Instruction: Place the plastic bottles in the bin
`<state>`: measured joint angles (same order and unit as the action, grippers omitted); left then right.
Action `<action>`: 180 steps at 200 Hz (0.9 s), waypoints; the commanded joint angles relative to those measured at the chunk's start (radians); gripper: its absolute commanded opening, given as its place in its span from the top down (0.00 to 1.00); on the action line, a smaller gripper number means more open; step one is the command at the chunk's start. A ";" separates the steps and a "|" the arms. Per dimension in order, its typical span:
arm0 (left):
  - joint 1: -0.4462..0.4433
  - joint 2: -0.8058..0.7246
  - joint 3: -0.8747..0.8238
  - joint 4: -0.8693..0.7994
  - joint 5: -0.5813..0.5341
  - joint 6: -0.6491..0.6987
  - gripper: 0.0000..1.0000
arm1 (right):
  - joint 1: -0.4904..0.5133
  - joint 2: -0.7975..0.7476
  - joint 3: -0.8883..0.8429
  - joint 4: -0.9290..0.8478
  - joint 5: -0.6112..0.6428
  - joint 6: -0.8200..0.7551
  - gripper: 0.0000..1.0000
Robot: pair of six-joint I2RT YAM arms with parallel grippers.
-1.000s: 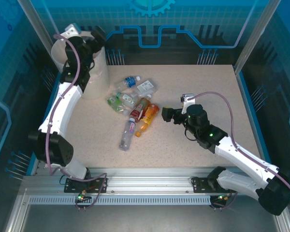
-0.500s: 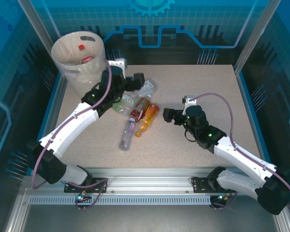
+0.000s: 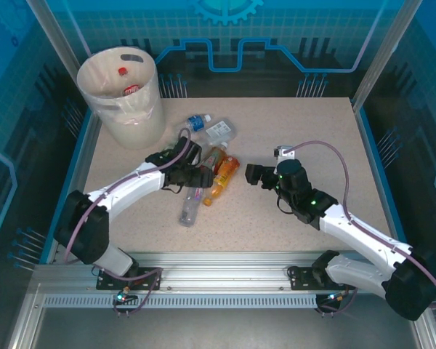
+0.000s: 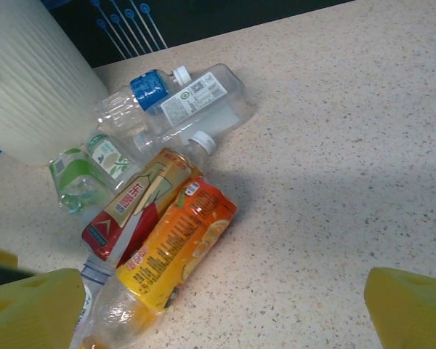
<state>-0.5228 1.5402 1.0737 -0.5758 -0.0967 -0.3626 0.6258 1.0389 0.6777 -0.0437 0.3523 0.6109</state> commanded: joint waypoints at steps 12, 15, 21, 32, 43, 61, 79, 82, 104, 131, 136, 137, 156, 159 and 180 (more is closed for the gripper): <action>0.000 0.040 -0.066 -0.013 0.083 0.033 0.17 | -0.020 -0.056 -0.053 0.021 0.056 0.058 0.00; 0.000 0.047 -0.068 -0.009 0.084 0.037 0.17 | -0.022 -0.060 -0.058 0.025 0.054 0.058 0.00; 0.001 0.060 -0.070 -0.004 0.083 0.041 0.19 | -0.026 -0.069 -0.066 0.030 0.050 0.059 0.00; 0.001 0.089 -0.069 0.003 0.080 0.046 0.22 | -0.028 -0.081 -0.075 0.032 0.047 0.061 0.00; 0.000 0.117 -0.070 0.012 0.073 0.050 0.23 | -0.031 -0.091 -0.080 0.029 0.048 0.058 0.00; 0.000 0.148 -0.078 0.031 0.054 0.047 0.25 | -0.031 -0.105 -0.087 0.030 0.043 0.051 0.00; 0.000 0.170 -0.081 0.053 0.046 0.035 0.27 | -0.032 -0.118 -0.097 0.041 0.031 0.040 0.00; 0.000 0.172 -0.082 0.058 0.047 0.033 0.27 | -0.032 -0.118 -0.099 0.044 0.027 0.037 0.00; -0.001 0.189 -0.086 0.084 0.058 0.011 0.27 | -0.032 -0.118 -0.107 0.070 -0.001 0.011 0.00; -0.003 0.196 -0.098 0.109 0.072 -0.010 0.28 | -0.032 -0.095 -0.103 0.097 -0.056 -0.018 0.00; -0.005 0.195 -0.102 0.114 0.072 -0.012 0.30 | -0.032 -0.089 -0.100 0.099 -0.063 -0.021 0.00; -0.005 0.196 -0.102 0.115 0.072 -0.012 0.30 | -0.032 -0.087 -0.100 0.099 -0.063 -0.022 0.00; -0.007 0.193 -0.116 0.124 0.064 -0.018 0.32 | -0.033 -0.067 -0.095 0.120 -0.098 -0.045 0.00; -0.007 0.194 -0.118 0.124 0.062 -0.018 0.32 | -0.033 -0.062 -0.093 0.123 -0.103 -0.050 0.00; -0.006 0.180 -0.146 0.144 0.055 -0.030 0.35 | -0.032 -0.036 -0.079 0.128 -0.149 -0.108 0.00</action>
<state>-0.5228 1.7222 0.9764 -0.4614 -0.0536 -0.3668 0.6037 0.9791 0.5831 0.0437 0.2710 0.5785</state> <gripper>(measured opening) 0.665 0.997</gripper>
